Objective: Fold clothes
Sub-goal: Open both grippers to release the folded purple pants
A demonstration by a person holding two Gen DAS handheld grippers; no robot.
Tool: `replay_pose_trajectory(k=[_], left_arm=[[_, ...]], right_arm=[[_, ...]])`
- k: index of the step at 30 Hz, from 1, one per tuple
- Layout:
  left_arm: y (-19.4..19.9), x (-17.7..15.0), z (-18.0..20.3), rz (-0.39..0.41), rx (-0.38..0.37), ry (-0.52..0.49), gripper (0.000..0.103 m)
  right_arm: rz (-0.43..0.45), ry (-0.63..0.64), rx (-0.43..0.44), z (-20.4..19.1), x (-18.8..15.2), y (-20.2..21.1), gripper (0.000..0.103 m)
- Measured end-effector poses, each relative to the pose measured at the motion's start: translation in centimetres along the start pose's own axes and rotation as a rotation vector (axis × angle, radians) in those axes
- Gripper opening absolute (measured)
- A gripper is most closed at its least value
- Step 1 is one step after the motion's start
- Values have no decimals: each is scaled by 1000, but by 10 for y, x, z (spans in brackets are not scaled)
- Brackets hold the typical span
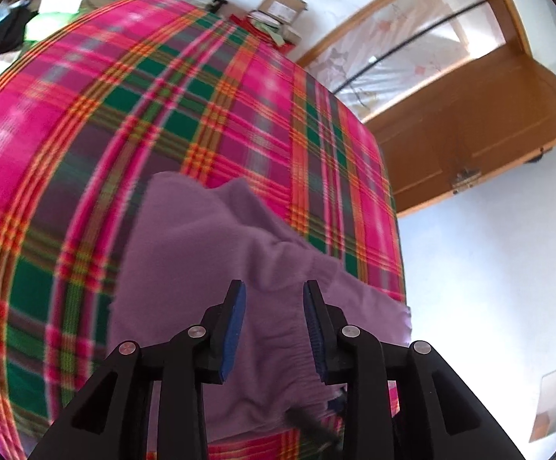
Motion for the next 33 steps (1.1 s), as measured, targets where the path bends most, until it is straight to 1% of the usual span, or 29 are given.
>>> replay_pose_trajectory(k=[4, 5, 6, 8, 11, 13, 16, 18, 22, 26, 28, 29, 31, 33], left_arm=[[14, -4, -28, 31, 7, 43, 32], [17, -5, -35, 38, 9, 54, 32], [21, -6, -42, 46, 11, 65, 32], [27, -7, -54, 60, 14, 87, 32], [26, -9, -66, 67, 12, 120, 32], [26, -10, -73, 70, 11, 138, 32], [29, -14, -78, 68, 11, 134, 32], [28, -16, -77, 61, 9, 125, 32], [25, -22, -77, 48, 15, 110, 32], [14, -23, -77, 37, 42, 93, 32], [13, -24, -78, 40, 56, 85, 32], [13, -25, -79, 39, 58, 83, 32], [12, -26, -79, 37, 55, 84, 32], [11, -25, -79, 38, 57, 83, 32]], right_arm=[[-3, -49, -2, 6, 1, 1, 49], [-3, -61, -3, 8, 1, 1, 47], [-4, -73, -4, 9, 2, 1, 35], [-5, -97, -5, 12, 2, 1, 24], [8, -112, -5, 13, 7, 8, 21], [27, -105, -3, 11, 13, 17, 21], [57, -94, 0, 7, 22, 31, 21], [33, -98, -7, 9, 18, 32, 22], [-18, -150, -67, 26, 1, 21, 24], [-22, -167, -95, 33, -6, 25, 29], [-10, -166, -112, 35, -3, 28, 30], [3, -154, -135, 35, -1, 32, 32], [43, -108, -192, 33, 7, 42, 35], [82, -32, -243, 24, 19, 49, 39]])
Point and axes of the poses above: each gripper's, at about its wrist camera, not at the fingertips, and y roughly against the way its jaws point, z to its right, x to its top, the point moved 9 cm from there along -y, roughly the way its jaws point, and after that the axes turned 10 degrees about y, right-handed, at the moved point
